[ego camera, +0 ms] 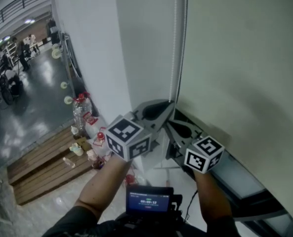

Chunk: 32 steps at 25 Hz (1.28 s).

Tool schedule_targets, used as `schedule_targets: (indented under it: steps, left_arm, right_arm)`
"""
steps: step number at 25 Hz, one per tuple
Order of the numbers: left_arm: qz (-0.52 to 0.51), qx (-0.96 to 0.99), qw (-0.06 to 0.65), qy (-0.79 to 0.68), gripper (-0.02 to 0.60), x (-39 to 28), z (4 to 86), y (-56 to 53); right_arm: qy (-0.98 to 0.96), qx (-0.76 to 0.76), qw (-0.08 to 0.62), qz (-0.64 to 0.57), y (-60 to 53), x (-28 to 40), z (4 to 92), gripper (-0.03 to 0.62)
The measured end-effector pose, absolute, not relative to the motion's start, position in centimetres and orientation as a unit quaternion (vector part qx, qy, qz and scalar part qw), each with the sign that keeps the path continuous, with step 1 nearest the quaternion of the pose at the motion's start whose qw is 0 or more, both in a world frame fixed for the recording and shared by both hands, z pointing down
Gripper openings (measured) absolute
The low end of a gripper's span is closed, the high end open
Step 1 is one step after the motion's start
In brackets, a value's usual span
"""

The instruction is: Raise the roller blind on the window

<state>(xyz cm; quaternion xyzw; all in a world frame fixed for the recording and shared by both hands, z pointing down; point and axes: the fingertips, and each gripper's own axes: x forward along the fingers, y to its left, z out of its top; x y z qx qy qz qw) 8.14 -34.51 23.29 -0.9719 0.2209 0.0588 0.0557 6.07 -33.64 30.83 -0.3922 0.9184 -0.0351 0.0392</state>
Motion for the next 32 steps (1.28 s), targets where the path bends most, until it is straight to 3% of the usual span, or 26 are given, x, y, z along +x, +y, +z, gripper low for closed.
schedule_targets:
  steps: [32]
  left_arm:
    - [0.004,-0.966,0.003,0.258,0.003,7.6,34.5,-35.2]
  right_arm:
    - [0.906,-0.407,-0.013,-0.116,-34.2,5.3,42.0,0.002]
